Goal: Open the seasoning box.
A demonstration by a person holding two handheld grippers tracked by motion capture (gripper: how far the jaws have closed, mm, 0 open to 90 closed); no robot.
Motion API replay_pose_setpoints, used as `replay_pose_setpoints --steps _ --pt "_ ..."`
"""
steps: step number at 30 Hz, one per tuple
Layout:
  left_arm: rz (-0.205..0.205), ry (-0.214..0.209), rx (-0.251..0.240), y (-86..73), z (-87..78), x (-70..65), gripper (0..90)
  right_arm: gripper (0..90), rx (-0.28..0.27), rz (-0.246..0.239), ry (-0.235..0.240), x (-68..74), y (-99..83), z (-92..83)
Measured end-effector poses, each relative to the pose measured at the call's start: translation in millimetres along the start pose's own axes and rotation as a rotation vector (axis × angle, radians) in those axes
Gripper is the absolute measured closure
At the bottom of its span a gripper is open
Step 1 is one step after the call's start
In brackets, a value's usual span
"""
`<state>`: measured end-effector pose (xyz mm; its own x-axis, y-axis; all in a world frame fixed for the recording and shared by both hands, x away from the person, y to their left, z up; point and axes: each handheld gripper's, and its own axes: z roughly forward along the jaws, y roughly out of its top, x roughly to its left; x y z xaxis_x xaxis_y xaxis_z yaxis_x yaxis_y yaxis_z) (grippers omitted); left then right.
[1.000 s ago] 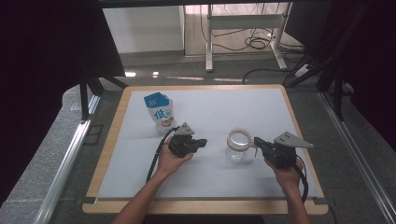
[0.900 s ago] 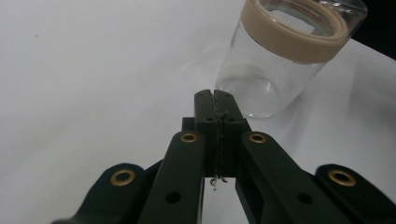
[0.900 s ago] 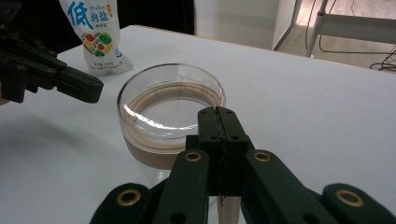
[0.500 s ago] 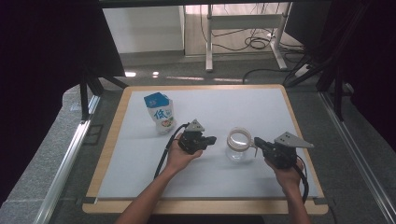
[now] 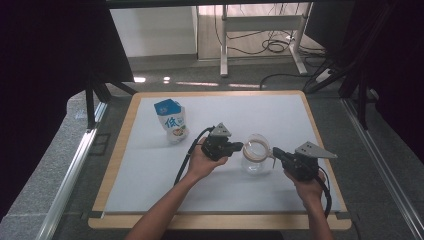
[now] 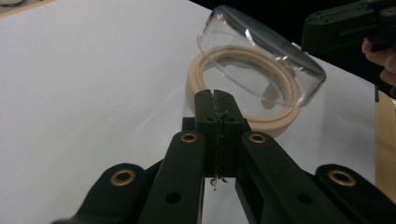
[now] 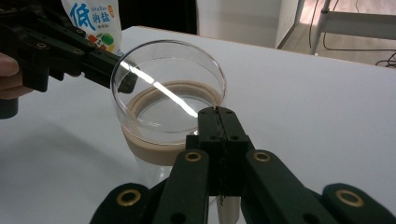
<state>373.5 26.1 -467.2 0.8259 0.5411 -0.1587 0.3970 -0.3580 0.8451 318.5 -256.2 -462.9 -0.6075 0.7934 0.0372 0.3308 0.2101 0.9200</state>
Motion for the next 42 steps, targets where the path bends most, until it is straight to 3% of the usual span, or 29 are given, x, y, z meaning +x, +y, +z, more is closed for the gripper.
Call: replay_pose_setpoints --steps 10,13,18,23,29,42 --pt "0.004 -0.024 -0.004 6.4 1.4 -3.7 90.0 89.6 -0.002 0.003 0.005 0.6 -0.8 -1.3" --pt "0.003 -0.034 -0.006 8.4 0.3 -3.5 90.0 89.6 -0.01 -0.007 0.029 12.1 0.4 -4.3" --pt "0.007 -0.046 -0.008 13.4 -0.5 -5.2 90.0 83.3 0.035 -0.045 0.086 32.0 -11.6 1.7" --pt "0.014 -0.059 -0.006 17.6 -1.5 -7.5 89.9 72.6 0.08 -0.04 0.105 38.8 -27.4 12.5" --pt "0.016 -0.065 -0.011 22.9 -1.9 -11.4 90.0 67.3 0.123 -0.054 0.136 47.3 -41.8 24.3" --pt "0.067 -0.104 -0.008 40.9 5.1 -32.2 89.9 60.6 0.209 -0.06 0.128 52.6 -56.9 42.1"
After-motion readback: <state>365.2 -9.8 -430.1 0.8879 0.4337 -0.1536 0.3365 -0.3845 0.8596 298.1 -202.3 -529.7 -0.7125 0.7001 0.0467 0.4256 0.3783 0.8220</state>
